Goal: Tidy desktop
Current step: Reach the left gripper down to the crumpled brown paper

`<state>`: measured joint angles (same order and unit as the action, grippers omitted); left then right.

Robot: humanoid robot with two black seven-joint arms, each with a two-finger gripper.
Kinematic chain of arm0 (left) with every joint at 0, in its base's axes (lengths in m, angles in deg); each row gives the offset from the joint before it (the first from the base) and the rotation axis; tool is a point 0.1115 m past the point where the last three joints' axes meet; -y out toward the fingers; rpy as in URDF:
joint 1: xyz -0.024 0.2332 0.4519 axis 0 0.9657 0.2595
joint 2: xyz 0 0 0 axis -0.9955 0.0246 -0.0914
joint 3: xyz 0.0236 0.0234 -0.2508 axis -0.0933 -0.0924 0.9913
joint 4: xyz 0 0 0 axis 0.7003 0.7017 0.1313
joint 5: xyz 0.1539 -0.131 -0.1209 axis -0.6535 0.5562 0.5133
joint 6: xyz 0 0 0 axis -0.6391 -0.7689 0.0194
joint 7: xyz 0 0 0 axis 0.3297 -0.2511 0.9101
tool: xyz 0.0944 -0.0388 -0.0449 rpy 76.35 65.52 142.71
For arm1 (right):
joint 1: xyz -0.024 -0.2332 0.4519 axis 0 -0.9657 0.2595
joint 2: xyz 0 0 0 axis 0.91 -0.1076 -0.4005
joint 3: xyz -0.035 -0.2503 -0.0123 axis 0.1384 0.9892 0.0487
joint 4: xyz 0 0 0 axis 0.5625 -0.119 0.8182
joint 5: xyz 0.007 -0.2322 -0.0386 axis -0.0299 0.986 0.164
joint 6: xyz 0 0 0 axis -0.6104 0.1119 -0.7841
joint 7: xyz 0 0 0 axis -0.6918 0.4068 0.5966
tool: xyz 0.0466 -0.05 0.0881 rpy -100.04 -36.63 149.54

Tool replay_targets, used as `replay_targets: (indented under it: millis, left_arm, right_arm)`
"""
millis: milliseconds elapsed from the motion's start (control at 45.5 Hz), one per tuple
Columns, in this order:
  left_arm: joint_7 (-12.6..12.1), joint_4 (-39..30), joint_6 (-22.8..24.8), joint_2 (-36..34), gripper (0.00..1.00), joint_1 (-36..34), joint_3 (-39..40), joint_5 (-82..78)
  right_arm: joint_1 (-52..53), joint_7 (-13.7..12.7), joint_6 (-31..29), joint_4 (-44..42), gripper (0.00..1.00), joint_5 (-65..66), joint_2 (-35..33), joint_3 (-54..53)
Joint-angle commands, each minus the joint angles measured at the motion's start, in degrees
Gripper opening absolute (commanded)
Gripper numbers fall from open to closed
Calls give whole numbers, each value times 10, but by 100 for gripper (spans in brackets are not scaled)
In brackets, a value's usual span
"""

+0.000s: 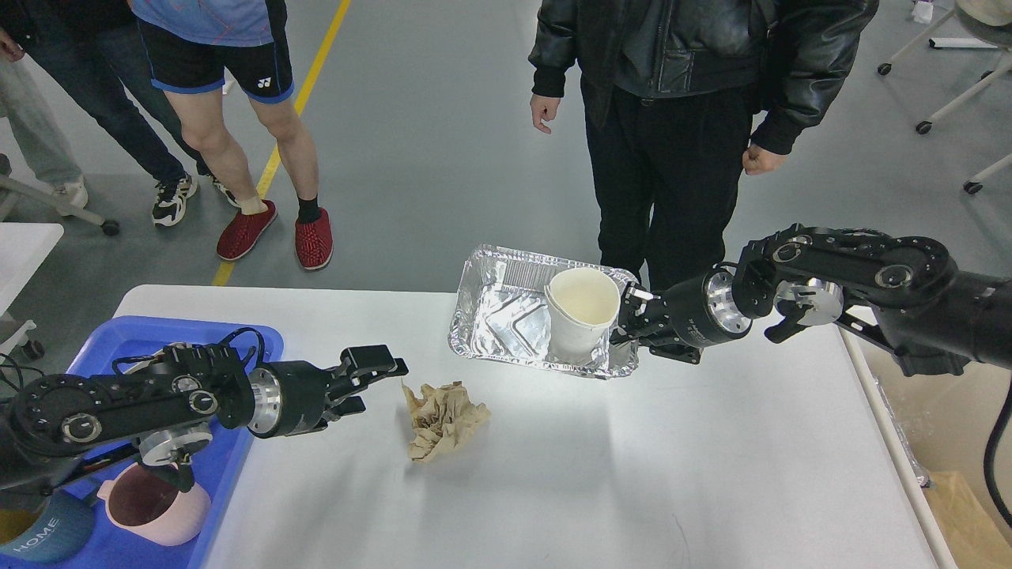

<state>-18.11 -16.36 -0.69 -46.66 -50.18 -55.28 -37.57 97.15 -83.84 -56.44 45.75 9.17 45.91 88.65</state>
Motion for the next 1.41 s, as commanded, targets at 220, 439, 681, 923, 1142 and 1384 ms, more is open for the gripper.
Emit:
replay_targets:
  millis: [220,439,681,923,1142,1384]
  left_arm:
    - [-30,69,-8,85,93,15,-2,-1]
    - [-49,136,-6,155,93,13,-19,-1]
    - [-47,222,1,215,93,16,-20,-1]
    - [-39,263,0,258,82,31,-21,-1]
    - [-38,276,0,272,60,42,-20,-2]
    - [-51,272,32,273,15,41,-19,-3]
  right_arm:
    - [-1,0,0,-1,0,0,4,-2]
    - [-2,0,1,0,0,0,1,-2]
    - [-5,0,2,1,0,1,-1,-2]
    - [-5,0,5,5,0,1,-2,-2]
    - [-5,0,5,5,0,1,-2,-2]
    - [-4,0,7,9,0,1,-3,-2]
